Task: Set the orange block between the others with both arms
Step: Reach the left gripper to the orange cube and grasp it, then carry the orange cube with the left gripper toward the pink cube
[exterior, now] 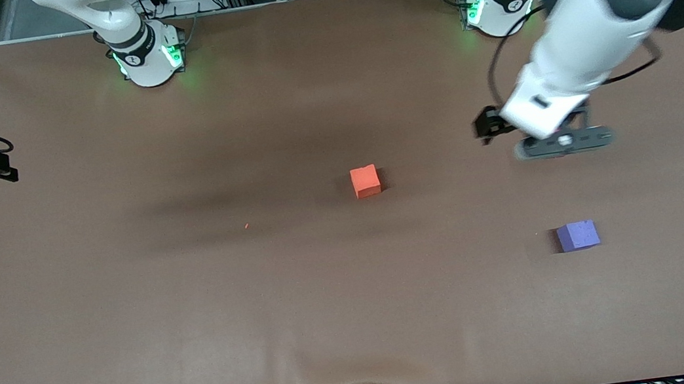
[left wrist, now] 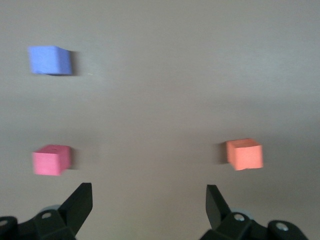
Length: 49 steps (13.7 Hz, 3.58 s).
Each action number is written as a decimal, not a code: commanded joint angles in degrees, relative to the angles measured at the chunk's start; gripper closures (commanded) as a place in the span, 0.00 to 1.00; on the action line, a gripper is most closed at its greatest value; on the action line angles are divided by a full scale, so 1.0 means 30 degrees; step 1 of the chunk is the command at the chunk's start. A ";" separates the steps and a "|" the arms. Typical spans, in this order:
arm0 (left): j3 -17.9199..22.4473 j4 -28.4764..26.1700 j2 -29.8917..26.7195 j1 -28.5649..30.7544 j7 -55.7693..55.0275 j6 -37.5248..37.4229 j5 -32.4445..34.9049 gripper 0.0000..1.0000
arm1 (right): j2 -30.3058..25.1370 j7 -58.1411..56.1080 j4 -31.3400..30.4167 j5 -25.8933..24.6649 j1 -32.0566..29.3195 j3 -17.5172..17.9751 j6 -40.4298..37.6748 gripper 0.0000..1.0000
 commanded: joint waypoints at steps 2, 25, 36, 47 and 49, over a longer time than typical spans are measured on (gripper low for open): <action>0.0172 0.2934 0.3317 -0.2696 -0.5141 0.0879 -0.0027 0.00 | -0.0089 -0.0003 0.0090 -0.0143 0.0250 0.0113 -0.0213 0.00; 0.0201 -0.0900 0.9124 -0.6248 -0.9990 0.8414 0.0296 0.00 | 0.0087 -0.0003 0.0119 -0.0114 0.0516 0.0113 0.0021 0.00; 0.0230 -0.0900 0.9945 -0.6716 -0.9990 0.9147 0.0325 0.58 | 0.0174 -0.0003 0.0119 -0.0114 0.0516 0.0113 0.0050 0.00; 0.0230 -0.0900 0.7338 -0.2037 -0.4000 0.6747 0.1409 1.00 | 0.0175 -0.0003 0.0119 -0.0114 0.0516 0.0113 0.0050 0.00; 0.0231 -0.1133 0.7076 -0.0164 -0.1478 0.6715 0.1409 1.00 | 0.0175 -0.0003 0.0119 -0.0114 0.0516 0.0113 0.0050 0.00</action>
